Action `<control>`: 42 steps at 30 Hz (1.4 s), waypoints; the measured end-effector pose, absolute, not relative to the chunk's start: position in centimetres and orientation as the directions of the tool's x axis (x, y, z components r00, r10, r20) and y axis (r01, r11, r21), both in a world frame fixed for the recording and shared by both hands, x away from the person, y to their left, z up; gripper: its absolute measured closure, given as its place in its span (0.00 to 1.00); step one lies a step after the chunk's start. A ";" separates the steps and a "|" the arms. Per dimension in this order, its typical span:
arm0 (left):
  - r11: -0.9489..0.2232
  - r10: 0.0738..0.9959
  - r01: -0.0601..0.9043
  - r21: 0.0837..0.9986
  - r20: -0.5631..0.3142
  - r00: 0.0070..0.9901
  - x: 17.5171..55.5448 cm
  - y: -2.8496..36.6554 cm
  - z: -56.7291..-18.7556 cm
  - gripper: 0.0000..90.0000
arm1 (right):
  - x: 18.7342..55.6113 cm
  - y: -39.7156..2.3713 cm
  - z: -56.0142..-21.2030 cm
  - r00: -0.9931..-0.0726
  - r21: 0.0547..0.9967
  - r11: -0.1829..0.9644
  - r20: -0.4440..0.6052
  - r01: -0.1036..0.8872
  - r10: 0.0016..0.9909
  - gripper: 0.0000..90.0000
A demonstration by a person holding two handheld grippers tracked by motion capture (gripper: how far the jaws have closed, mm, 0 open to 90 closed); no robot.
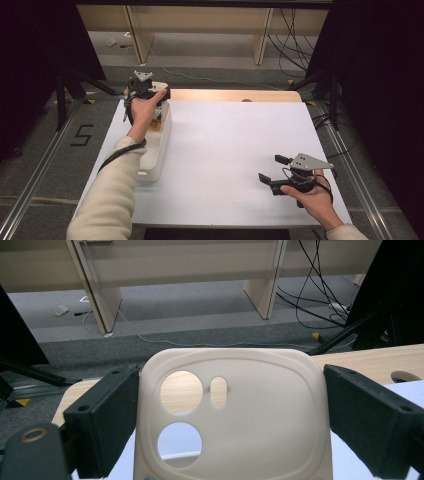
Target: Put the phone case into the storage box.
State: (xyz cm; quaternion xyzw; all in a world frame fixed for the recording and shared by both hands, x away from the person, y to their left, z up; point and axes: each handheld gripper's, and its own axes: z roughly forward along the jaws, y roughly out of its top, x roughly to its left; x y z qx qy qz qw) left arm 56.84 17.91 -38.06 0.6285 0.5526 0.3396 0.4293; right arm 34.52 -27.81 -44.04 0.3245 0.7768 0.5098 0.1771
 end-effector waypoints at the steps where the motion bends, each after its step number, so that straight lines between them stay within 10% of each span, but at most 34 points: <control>1: -0.022 0.986 0.404 0.915 -0.046 0.158 56.9 17.9 -38.1 0.12 | 34.5 -27.8 -44.0 -0.727 0.907 0.270 0.056 0.324 0.685 0.11; 42: -0.032 0.987 0.419 0.908 -0.037 0.156 58.0 17.8 -38.2 0.12 | 34.5 -27.7 -44.1 -0.729 0.907 0.268 0.058 0.323 0.682 0.11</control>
